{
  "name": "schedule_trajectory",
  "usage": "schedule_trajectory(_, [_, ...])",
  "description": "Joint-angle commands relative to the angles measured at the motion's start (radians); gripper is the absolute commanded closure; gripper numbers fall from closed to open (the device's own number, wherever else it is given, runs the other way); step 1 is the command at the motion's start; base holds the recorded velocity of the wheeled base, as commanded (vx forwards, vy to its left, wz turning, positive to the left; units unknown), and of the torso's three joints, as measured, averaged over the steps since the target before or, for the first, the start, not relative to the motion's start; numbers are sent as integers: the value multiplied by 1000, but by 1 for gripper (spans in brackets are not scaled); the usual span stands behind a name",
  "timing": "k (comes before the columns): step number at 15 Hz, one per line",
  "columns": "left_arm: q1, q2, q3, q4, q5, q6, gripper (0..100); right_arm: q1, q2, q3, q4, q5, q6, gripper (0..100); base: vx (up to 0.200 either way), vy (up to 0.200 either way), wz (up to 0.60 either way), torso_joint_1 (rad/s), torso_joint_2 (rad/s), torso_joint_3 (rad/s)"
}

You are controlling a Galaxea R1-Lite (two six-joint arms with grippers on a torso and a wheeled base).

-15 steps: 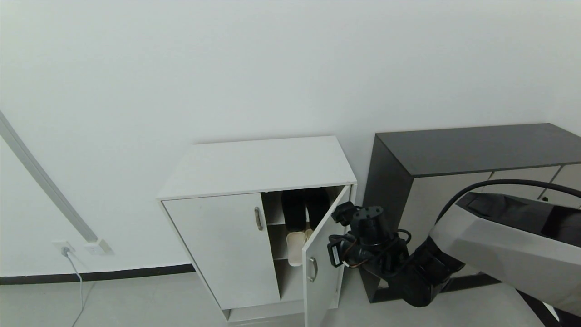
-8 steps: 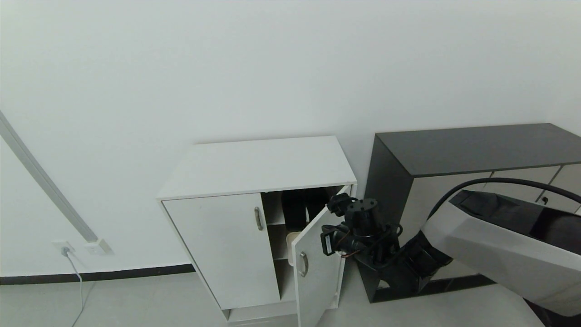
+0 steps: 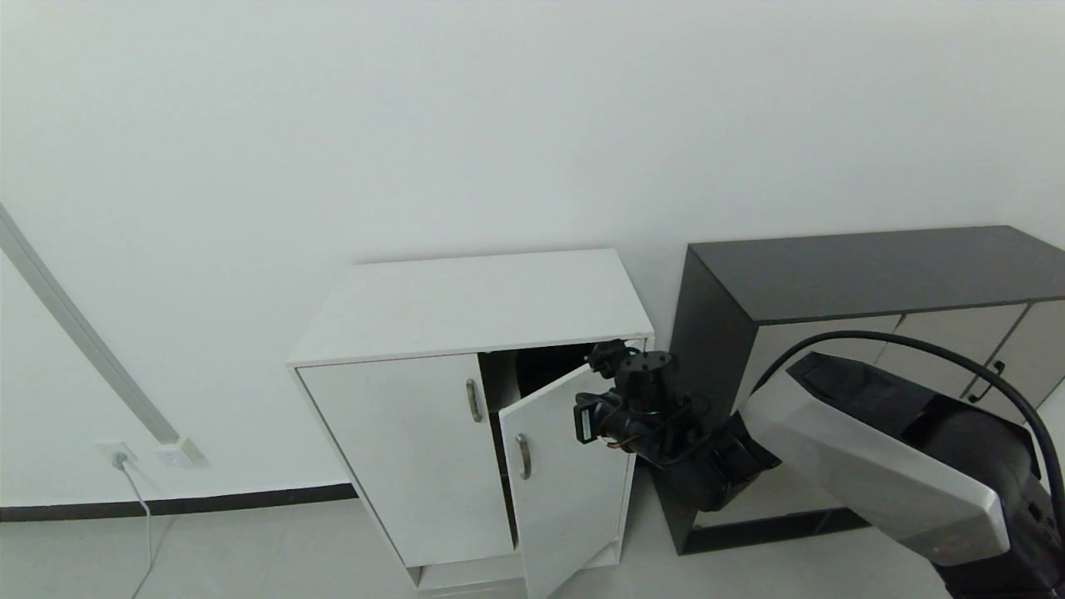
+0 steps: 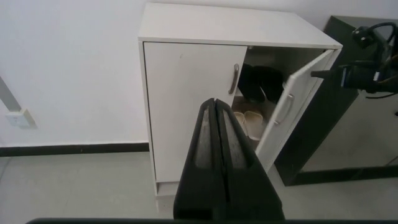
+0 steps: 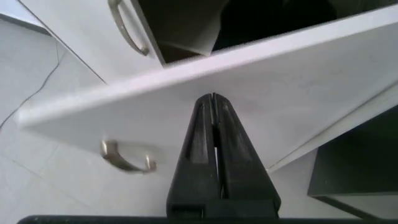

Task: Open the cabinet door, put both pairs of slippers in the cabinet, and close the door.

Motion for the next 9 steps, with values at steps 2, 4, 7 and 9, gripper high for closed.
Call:
schedule_trajectory(2, [0, 0, 0, 0, 1, 0, 100, -22, 34, -53, 0, 0, -2, 100, 0, 0, 0, 0, 0, 0])
schedule_trajectory(4, [0, 0, 0, 0, 0, -1, 100, -34, 54, -100, 16, -1, -3, 100, 0, 0, 0, 0, 0, 0])
schedule_trajectory(7, [0, 2, 0, 0, 1, -1, 100, -52, 96, -196, 59, -1, -9, 100, 0, 0, 0, 0, 0, 0])
schedule_trajectory(9, [0, 0, 0, 0, 1, -1, 100, -64, 114, -239, 78, -1, -9, 100, 0, 0, 0, 0, 0, 0])
